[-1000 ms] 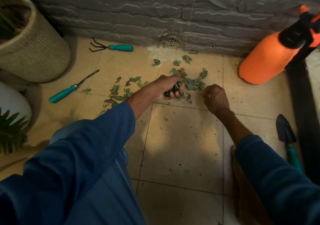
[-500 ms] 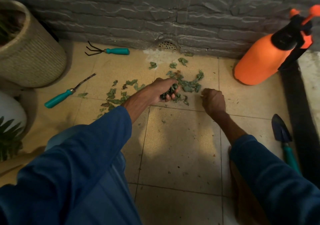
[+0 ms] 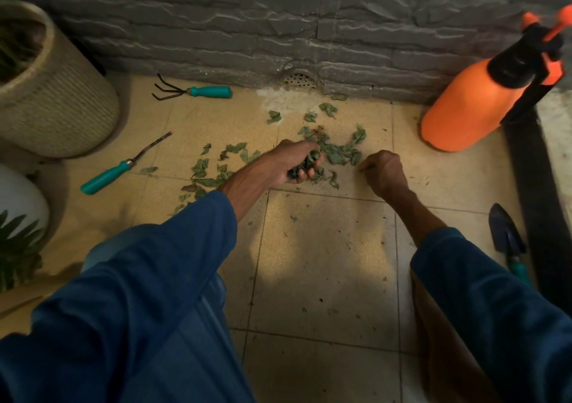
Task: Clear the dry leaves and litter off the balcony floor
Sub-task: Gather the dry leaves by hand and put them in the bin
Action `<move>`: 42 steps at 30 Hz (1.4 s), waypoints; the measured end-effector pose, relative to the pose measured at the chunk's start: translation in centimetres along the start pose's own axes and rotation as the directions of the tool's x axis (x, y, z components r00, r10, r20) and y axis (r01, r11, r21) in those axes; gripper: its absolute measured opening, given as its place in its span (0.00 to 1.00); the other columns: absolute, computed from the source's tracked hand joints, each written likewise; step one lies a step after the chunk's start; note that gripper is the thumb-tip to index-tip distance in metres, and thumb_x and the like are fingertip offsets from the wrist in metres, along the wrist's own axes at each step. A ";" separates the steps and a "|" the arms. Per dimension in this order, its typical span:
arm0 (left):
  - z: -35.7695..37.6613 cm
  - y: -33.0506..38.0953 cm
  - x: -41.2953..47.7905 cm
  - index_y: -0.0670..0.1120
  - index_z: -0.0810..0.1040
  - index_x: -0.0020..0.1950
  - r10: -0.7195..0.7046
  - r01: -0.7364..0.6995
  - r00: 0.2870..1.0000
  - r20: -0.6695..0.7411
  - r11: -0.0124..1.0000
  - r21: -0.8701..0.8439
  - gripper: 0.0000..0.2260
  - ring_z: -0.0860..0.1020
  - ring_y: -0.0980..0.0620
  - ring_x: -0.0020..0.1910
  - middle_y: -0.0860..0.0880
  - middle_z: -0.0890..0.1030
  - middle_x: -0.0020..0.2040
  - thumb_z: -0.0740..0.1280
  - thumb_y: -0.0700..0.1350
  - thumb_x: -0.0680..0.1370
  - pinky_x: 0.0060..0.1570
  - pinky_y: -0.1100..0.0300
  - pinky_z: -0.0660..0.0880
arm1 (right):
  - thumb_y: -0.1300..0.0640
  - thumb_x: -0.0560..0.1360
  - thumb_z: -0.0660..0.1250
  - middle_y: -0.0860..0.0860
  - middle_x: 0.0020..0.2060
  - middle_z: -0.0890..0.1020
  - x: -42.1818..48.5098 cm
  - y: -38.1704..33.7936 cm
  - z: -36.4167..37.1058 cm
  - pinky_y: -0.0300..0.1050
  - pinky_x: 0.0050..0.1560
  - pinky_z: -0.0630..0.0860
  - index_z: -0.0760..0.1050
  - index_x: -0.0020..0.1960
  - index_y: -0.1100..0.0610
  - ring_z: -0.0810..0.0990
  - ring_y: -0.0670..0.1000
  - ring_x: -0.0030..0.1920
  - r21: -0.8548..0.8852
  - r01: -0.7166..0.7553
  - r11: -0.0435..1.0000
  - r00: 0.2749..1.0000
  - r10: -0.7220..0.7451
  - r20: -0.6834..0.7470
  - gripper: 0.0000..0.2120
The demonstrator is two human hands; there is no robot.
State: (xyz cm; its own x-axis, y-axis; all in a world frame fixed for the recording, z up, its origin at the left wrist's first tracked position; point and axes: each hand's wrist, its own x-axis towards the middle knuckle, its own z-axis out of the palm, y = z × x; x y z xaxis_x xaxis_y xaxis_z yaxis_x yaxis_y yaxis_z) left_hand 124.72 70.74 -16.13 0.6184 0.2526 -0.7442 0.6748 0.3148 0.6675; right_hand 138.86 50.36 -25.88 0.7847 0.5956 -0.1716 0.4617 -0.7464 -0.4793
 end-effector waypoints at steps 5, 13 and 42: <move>0.0 0.1 0.0 0.43 0.81 0.49 -0.007 0.007 1.000 0.002 1.000 -0.003 0.09 0.74 0.54 0.28 0.49 0.79 0.33 0.65 0.46 0.83 0.22 0.66 0.65 | 0.67 0.76 0.69 0.54 0.52 0.84 -1.7 -0.5 0.0 0.53 0.50 0.82 0.83 0.55 0.56 0.83 0.56 0.50 -0.124 -0.046 0.991 0.996 0.036 -0.077 0.11; -0.7 0.3 -0.3 0.44 0.80 0.49 -0.018 0.018 1.000 -0.024 1.000 -0.010 0.09 0.74 0.54 0.29 0.49 0.80 0.34 0.65 0.47 0.83 0.23 0.66 0.65 | 0.66 0.73 0.74 0.51 0.43 0.87 -3.0 -2.1 0.3 0.26 0.41 0.76 0.85 0.47 0.58 0.83 0.40 0.38 0.216 0.112 0.970 0.994 -0.109 -0.026 0.05; -5.0 0.8 -2.3 0.44 0.80 0.48 0.007 -0.022 0.995 -0.101 0.989 -0.146 0.09 0.73 0.54 0.28 0.49 0.79 0.33 0.64 0.46 0.83 0.21 0.67 0.64 | 0.69 0.73 0.71 0.56 0.47 0.85 -2.6 -8.1 3.9 0.40 0.47 0.75 0.85 0.49 0.61 0.80 0.50 0.44 0.050 0.395 0.917 0.918 -0.396 0.014 0.07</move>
State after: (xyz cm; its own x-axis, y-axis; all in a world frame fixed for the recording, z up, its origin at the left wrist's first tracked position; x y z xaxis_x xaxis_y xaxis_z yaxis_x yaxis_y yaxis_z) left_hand 121.82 75.02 -14.04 0.5792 0.3460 -0.7382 0.5954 0.4390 0.6729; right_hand 131.41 56.03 -24.88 0.5319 0.8465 0.0206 0.7127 -0.4344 -0.5507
